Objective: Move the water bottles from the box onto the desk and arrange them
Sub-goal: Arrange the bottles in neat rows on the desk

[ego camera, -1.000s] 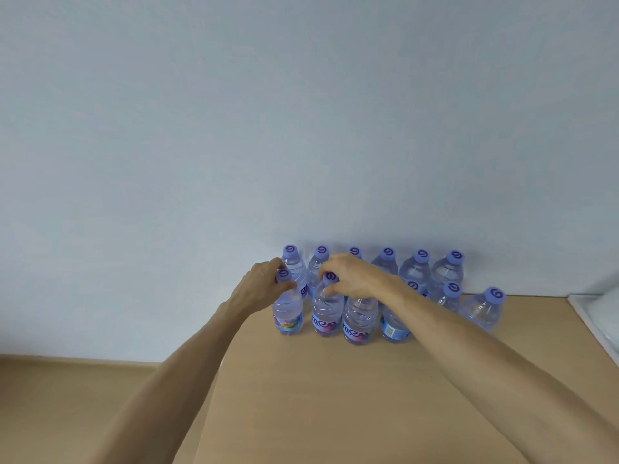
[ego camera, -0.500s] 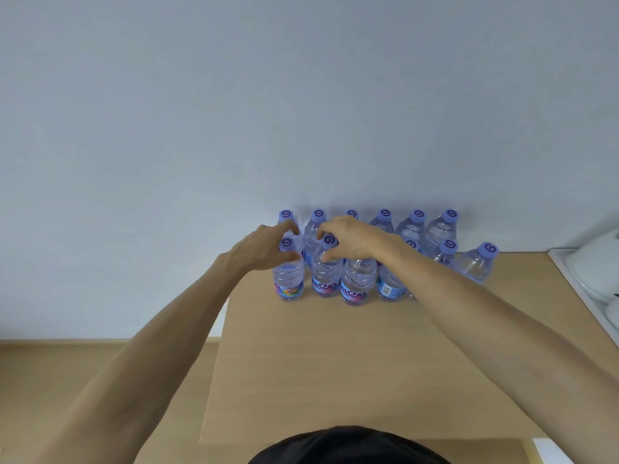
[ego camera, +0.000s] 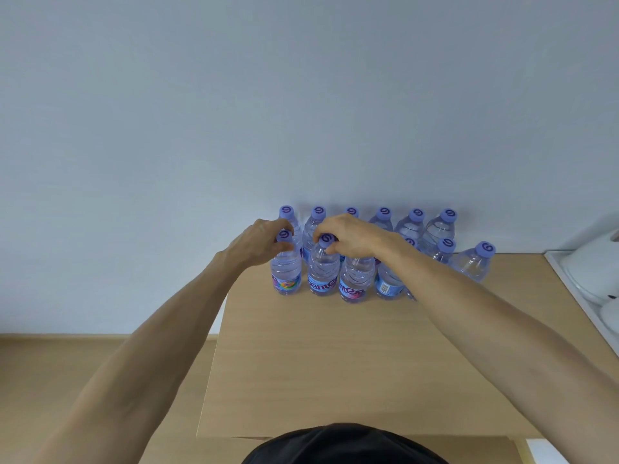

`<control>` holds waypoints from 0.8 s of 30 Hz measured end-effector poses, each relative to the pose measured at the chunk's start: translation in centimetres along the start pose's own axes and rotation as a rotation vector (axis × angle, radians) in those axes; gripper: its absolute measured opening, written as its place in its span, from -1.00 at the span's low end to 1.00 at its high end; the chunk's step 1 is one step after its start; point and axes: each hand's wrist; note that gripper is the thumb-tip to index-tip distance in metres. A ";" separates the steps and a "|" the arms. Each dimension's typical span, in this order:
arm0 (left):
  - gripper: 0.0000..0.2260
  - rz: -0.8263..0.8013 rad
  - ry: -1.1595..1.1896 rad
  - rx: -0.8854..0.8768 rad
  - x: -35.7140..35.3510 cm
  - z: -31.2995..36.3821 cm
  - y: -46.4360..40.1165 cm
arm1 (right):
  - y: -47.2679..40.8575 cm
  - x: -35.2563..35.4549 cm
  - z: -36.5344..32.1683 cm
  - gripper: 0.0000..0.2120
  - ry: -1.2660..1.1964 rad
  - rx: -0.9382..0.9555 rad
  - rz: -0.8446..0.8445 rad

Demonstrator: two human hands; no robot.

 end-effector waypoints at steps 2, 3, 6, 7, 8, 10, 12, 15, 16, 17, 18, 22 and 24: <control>-0.82 -0.001 0.007 0.006 -0.1 -0.1 0.1 | 0.0 0.0 0.0 -0.69 -0.022 -0.016 0.002; -0.82 0.001 0.022 0.014 -0.1 -0.1 0.1 | 0.0 0.0 0.0 -0.63 -0.028 -0.040 0.011; -0.80 -0.007 0.055 0.044 -0.1 0.0 0.2 | -0.3 -0.2 -0.2 -0.56 -0.002 -0.124 0.049; -0.79 -0.013 0.053 0.047 -0.1 0.1 0.2 | -0.5 -0.2 -0.2 -0.60 0.013 -0.128 0.058; -0.78 -0.014 0.050 0.046 -0.1 0.3 0.2 | -0.6 -0.2 -0.3 -0.64 0.024 -0.116 0.062; -0.78 -0.010 0.046 0.040 -0.1 0.5 0.2 | -0.7 0.0 -0.3 -0.71 0.026 -0.084 0.045; -0.79 -0.010 0.045 0.036 -0.2 0.6 0.3 | -0.5 0.1 -0.1 -0.74 0.015 -0.059 0.012; -0.78 -0.016 0.034 0.024 -0.2 0.9 0.2 | -0.5 0.2 0.3 -0.74 -0.019 -0.029 -0.007; -0.77 -0.019 0.030 0.022 -0.2 1.0 0.2 | -0.5 0.2 0.4 -0.72 -0.036 -0.025 -0.005; -0.76 -0.021 0.030 0.023 -0.1 1.0 0.2 | -0.5 0.3 0.5 -0.70 -0.048 -0.026 -0.002; -0.76 -0.023 0.036 0.031 -0.1 1.0 0.1 | -0.4 0.3 0.6 -0.67 -0.057 -0.035 0.002; -0.74 -0.044 0.074 0.067 0.2 1.2 -0.3 | -0.3 0.1 0.8 -0.57 -0.070 -0.111 0.042; -0.72 -0.069 0.054 0.066 0.3 1.3 -0.4 | -0.4 -0.2 0.7 -0.67 -0.048 -0.083 0.074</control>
Point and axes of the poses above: each hand's wrist, its own y-axis away from the middle knuckle, its own x-axis out of the back of the hand, z = x × y, and after that the axes turned 6 degrees about -y, right-handed
